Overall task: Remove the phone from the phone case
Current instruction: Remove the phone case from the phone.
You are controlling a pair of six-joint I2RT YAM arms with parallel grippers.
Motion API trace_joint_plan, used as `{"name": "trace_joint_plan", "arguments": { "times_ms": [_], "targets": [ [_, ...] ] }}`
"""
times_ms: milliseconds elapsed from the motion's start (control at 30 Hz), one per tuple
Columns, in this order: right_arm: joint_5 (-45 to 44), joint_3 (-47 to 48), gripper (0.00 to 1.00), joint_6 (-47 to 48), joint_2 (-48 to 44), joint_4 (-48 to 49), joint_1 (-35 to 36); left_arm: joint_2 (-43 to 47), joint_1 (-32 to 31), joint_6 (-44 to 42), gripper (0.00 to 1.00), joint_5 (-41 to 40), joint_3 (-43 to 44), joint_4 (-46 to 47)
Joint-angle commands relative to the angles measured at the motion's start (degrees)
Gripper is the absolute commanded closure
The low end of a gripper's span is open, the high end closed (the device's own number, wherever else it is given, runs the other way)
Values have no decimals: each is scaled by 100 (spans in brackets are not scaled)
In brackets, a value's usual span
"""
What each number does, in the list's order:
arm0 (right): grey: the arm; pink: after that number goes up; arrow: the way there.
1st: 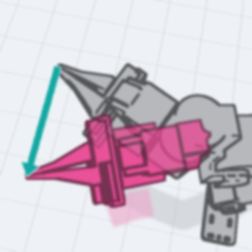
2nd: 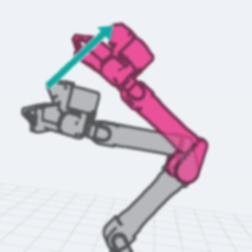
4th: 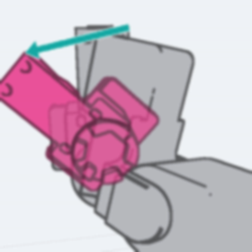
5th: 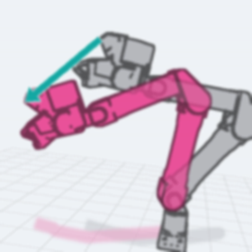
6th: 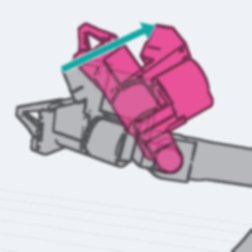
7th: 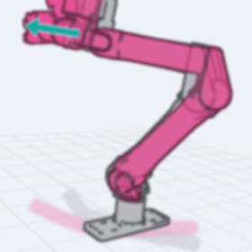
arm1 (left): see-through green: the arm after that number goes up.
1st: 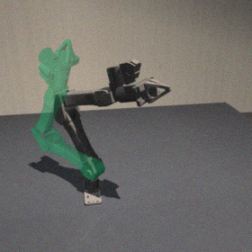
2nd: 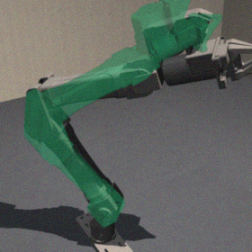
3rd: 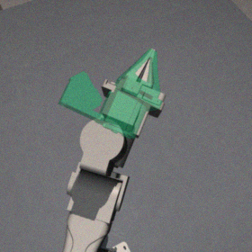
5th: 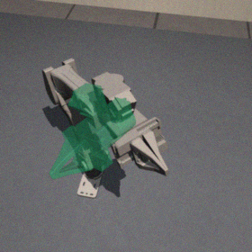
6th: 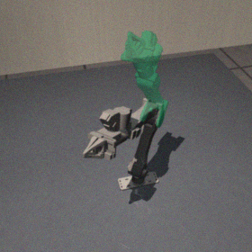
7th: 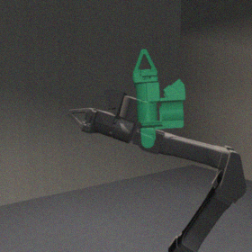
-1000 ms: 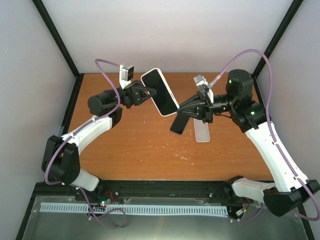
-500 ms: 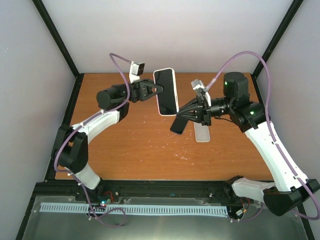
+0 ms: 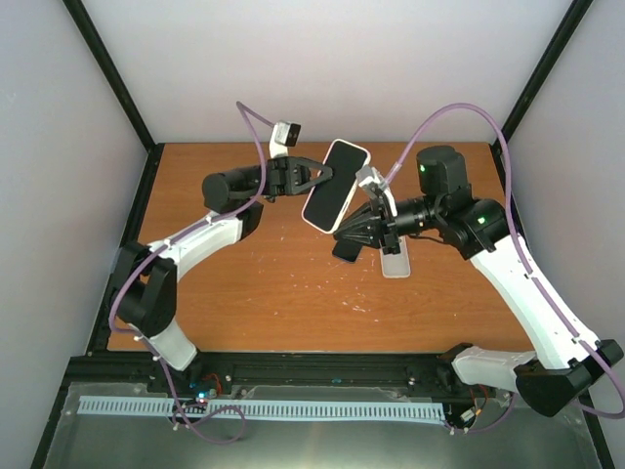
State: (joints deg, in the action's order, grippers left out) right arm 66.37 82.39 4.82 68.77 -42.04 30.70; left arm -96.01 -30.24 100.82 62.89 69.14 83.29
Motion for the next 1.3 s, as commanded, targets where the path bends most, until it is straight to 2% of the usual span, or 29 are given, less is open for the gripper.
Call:
{"name": "trace_joint_plan", "arguments": {
  "times_ms": [0,300,433,500,533,567,633,667,733,800,900,1133,1200,1267],
  "targets": [
    [-655,42,97,81,-192,899,229,194,-210,-1638,100,62,-263,-1325],
    [-2462,-484,97,-428,-558,921,-665,764,-202,-2101,100,-250,-431,-1825],
    [-2676,-557,97,-499,-586,981,-1007,1012,-202,-2530,100,-457,-491,-2286],
    [-2726,-634,97,-498,-618,991,-1048,1233,-202,-3071,100,-661,-511,-2931],
    [-2512,-695,93,-469,-650,1012,-1048,1358,-202,-3419,100,-766,-482,-3340],
    [-2168,-826,83,-410,-691,1044,-1049,1488,-202,-3933,100,-940,-455,-3807],
    [-1350,-1129,54,-477,-827,1300,-1049,1784,-202,-4534,100,-1324,-457,-4587],
    [-1162,-1306,43,-566,-895,1497,-1051,1915,-202,-4782,100,-1565,-473,-4761],
    [-565,-1561,35,-687,-971,1771,-1055,2149,-202,-5026,100,-2011,-600,-5028],
    [174,-1714,31,-591,-953,1868,-1056,2297,-202,-5133,100,-2290,-763,-5041],
    [982,-1735,30,-365,-817,1784,-923,2329,-202,-5102,100,-2419,-859,-4894],
    [323,-1402,30,-790,-434,2225,-495,2149,-210,-4617,100,-2286,-1031,-4211],
    [291,-1266,35,-953,-228,2337,-474,2093,-210,-4528,100,-2258,-1058,-4124],
    [243,-1182,47,-1109,-59,2442,-461,2078,-211,-4483,100,-2263,-1076,-4111]
  ]
}}
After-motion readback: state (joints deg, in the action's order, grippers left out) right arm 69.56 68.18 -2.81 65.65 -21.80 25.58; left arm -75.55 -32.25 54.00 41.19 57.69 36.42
